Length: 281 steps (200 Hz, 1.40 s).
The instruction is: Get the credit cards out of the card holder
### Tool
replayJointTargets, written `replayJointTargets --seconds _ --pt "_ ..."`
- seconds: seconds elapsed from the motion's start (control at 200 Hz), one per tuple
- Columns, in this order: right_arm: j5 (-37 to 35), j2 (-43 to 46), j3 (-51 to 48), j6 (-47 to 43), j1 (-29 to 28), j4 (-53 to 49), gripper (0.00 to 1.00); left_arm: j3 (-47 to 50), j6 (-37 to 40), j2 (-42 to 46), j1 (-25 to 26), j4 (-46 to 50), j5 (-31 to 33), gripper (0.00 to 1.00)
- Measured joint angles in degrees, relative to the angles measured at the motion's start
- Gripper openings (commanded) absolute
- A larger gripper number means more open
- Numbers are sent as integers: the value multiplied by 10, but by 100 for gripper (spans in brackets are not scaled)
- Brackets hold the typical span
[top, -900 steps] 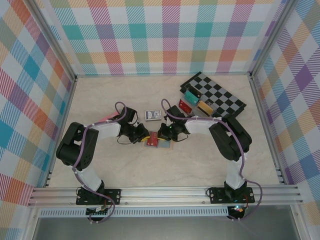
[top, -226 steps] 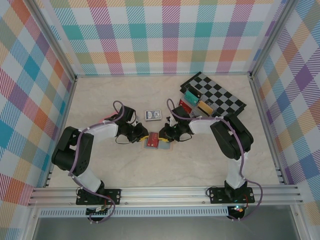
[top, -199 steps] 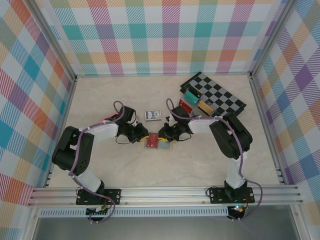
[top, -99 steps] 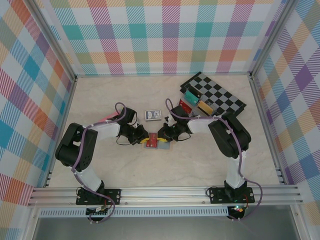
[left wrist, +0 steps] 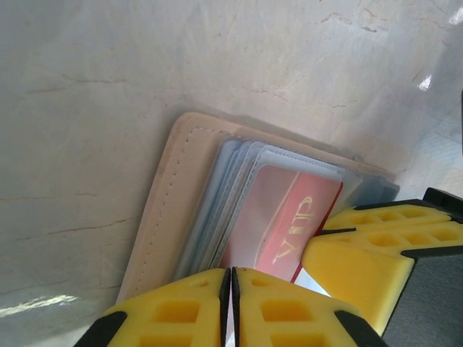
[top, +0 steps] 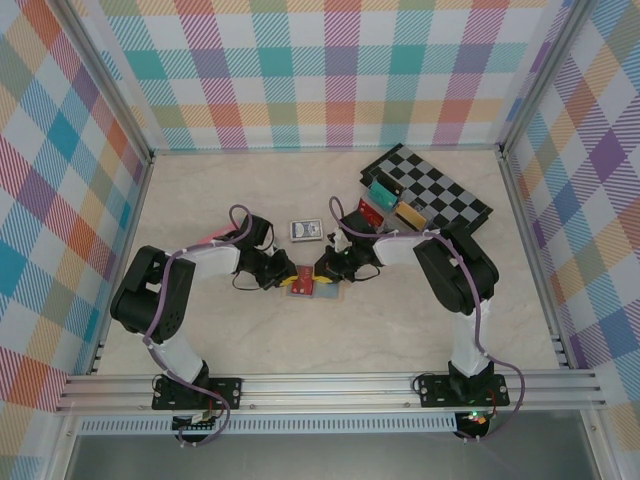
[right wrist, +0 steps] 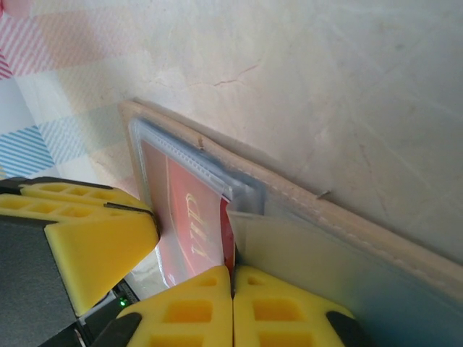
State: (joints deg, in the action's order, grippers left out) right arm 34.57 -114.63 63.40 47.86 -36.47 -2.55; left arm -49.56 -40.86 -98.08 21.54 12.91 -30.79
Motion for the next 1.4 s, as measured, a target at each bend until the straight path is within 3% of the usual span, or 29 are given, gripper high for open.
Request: replayJointTargets --seconds 0.22,1.405 --pt "1 5 -9 -1 0 11 0 0 0 4 0 -7 -2 26" --pt "22 31 -24 -54 24 -46 0 10 10 4 -3 -24 -17 26"
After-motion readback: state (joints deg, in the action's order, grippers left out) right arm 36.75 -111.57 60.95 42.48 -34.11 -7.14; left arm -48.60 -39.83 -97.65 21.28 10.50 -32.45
